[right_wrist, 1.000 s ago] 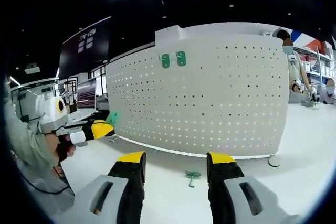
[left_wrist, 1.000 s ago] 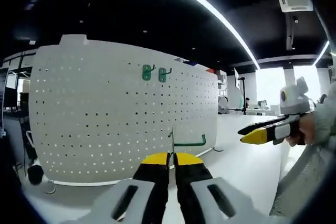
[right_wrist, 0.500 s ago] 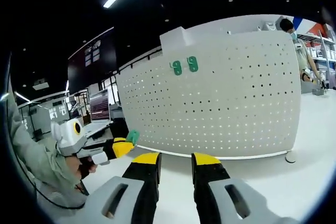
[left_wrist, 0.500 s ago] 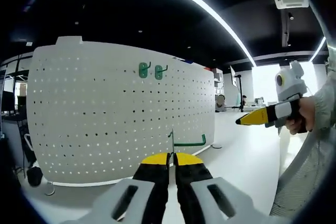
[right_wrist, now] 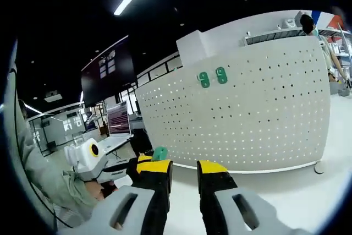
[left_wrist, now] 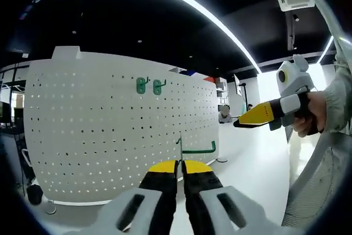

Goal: Insert the hook assembly into the mounting plate slot until the hook locks in place.

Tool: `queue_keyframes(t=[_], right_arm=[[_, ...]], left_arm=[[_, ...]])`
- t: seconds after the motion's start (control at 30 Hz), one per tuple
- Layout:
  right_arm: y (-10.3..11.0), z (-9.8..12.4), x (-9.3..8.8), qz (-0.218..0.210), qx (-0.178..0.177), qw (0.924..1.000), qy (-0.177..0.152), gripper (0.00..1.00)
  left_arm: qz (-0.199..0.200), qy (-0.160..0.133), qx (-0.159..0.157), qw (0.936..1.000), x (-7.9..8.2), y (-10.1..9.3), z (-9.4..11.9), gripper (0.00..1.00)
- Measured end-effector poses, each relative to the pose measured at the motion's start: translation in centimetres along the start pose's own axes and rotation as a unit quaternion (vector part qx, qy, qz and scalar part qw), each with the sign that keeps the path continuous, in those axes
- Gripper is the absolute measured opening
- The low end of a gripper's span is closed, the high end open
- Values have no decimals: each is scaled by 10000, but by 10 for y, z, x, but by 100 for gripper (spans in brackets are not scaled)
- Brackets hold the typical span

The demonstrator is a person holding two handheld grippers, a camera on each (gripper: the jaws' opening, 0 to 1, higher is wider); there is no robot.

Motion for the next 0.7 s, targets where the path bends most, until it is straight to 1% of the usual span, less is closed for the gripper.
queue_keyframes(t=[0.27,0.43,0.53,0.7], right_arm=[[9,-6,1,16,110,9999,9,16],[15,-9,2,-49,203,9998,10,16],[17,-12,0,-149,255,9995,57,16],[20,-17,-3,-160,301,9994,82,15]], left_arm=[[-61,-110,-160,9998,5,-6,-1,3],[-70,-169,-232,9996,7,-9,-2,3],[-57,-186,-268,9994,8,-10,-2,3],[-31,-212,-351,9992,9,-13,-2,3]])
Point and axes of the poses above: the point that each gripper's makers call its tool centre point, and the gripper's own axes: z roughly backward along the fingers, y roughly to its left, x roughly out of its top, the point moved 9 cm from there along z, roughly backward along the fingers, and after that the axes turned 5 degrees about -y, right-handed, at the moved point
